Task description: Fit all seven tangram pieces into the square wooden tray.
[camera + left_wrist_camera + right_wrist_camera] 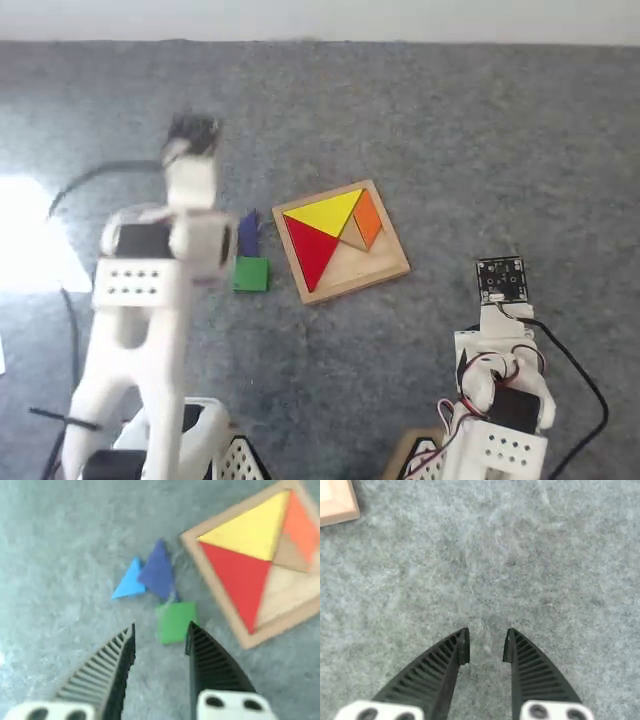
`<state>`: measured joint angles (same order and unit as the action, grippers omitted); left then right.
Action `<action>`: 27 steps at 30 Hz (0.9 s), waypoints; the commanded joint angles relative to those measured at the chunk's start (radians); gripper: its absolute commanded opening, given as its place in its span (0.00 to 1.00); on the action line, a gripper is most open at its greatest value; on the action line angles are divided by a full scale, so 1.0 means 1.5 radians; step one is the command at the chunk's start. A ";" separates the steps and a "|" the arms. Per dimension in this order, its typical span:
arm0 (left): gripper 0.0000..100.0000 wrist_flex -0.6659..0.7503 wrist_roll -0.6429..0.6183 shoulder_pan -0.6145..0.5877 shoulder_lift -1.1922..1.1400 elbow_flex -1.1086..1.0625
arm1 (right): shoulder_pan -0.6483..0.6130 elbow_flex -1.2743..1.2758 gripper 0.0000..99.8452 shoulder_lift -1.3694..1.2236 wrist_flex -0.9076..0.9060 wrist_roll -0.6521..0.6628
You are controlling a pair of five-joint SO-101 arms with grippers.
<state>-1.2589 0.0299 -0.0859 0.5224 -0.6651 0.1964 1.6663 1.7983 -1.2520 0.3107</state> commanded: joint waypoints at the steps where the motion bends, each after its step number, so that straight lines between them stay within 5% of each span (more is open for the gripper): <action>1: 0.21 0.059 0.032 -0.027 0.007 -0.122 | -0.006 0.011 0.14 0.006 0.002 0.008; 27: 0.21 0.169 -0.055 0.034 -0.433 0.079 | -0.006 0.011 0.13 0.006 0.003 0.005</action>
<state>-1.0472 -0.0391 -0.0522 -0.1235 -0.5869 0.1964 1.6663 1.7983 -1.2520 0.3107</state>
